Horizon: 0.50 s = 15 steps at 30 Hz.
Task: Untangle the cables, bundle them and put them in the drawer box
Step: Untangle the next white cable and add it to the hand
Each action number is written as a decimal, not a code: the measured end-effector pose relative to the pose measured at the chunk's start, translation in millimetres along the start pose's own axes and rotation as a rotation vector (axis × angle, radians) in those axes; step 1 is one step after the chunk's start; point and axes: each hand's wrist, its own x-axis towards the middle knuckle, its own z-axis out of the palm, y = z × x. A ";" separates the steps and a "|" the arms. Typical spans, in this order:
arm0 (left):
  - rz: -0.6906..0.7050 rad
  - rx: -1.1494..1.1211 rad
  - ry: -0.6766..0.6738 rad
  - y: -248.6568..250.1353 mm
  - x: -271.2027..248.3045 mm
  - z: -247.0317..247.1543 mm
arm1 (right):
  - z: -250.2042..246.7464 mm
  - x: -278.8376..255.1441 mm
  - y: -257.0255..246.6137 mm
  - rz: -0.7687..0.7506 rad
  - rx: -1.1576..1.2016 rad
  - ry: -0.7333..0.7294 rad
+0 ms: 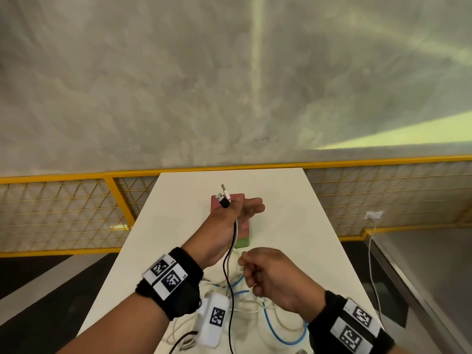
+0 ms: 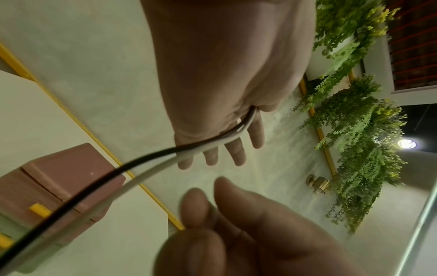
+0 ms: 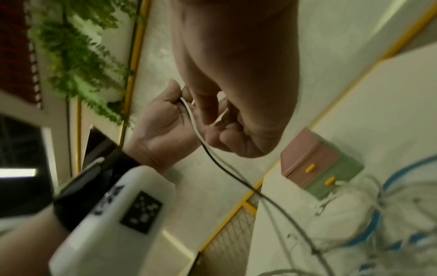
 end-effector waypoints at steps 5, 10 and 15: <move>0.011 0.188 -0.027 -3.4 -5.3 -1.1 | 12.3 5.7 1.0 -0.120 -0.300 -0.032; 0.023 0.242 0.024 4.0 -10.7 -10.2 | 10.1 13.5 -10.6 -0.301 -0.472 0.024; 0.062 0.144 0.078 17.0 -20.1 -20.6 | -6.2 8.7 -30.6 -0.378 -0.347 0.144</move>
